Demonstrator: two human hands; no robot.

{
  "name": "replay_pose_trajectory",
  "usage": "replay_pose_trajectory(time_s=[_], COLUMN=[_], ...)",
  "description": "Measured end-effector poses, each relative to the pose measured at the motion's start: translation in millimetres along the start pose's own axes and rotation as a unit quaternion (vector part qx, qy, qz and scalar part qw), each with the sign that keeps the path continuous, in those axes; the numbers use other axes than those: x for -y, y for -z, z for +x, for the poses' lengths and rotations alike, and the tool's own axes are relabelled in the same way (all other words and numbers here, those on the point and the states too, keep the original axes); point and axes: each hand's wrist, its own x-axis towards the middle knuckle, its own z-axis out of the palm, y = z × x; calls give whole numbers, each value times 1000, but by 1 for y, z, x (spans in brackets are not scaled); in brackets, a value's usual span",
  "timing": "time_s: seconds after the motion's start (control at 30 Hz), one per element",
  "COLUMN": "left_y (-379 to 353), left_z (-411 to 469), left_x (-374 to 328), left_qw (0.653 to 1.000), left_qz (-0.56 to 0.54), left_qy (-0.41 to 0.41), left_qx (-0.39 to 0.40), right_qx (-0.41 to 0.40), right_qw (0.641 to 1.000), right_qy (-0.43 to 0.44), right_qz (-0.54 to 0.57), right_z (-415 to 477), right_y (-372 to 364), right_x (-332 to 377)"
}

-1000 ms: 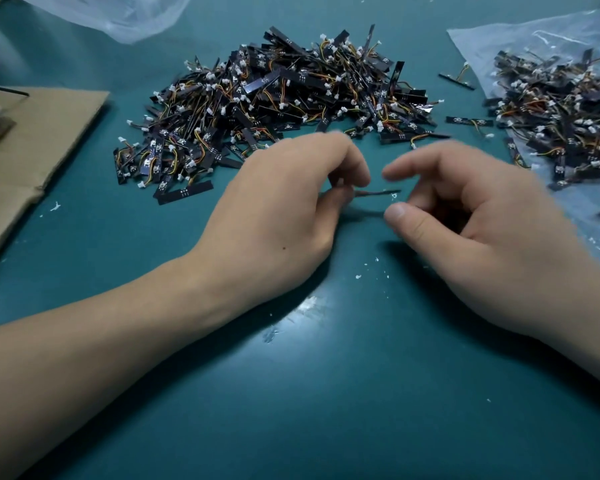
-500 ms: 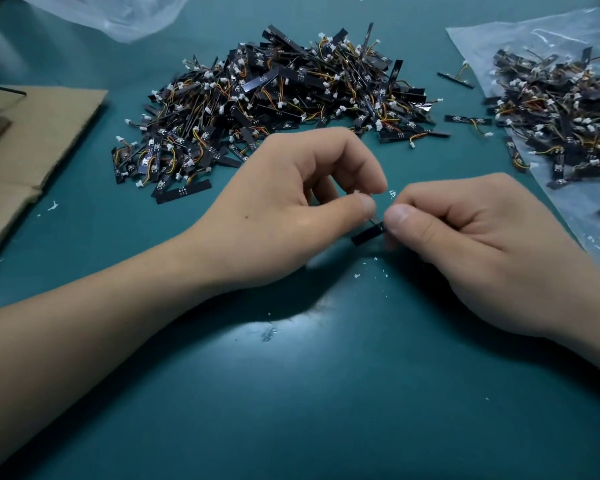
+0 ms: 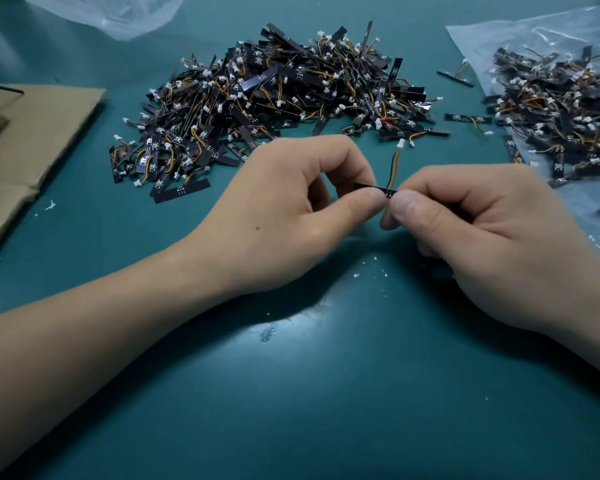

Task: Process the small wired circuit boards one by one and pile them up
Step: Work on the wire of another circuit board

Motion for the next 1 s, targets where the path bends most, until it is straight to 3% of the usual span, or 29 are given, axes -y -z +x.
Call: replay_pose_trajectory(time_s=[0.27,0.53,1.0], left_y=[2,2,0], left_z=[-1,-1,-1], left_x=[2,2,0], left_qw=[1000,1000,1000], left_qz=[8,0,-10], left_qy=[-21,-21,-4], left_qx=[6,10,-11], right_qx=[30,-7,15], right_qw=[999,999,1000], right_qy=[-4,-20,-8], right_qz=[-19,25,7], right_z=[1,2,2], right_y=[-1,-3,-2], right_x=[1,-2,-4])
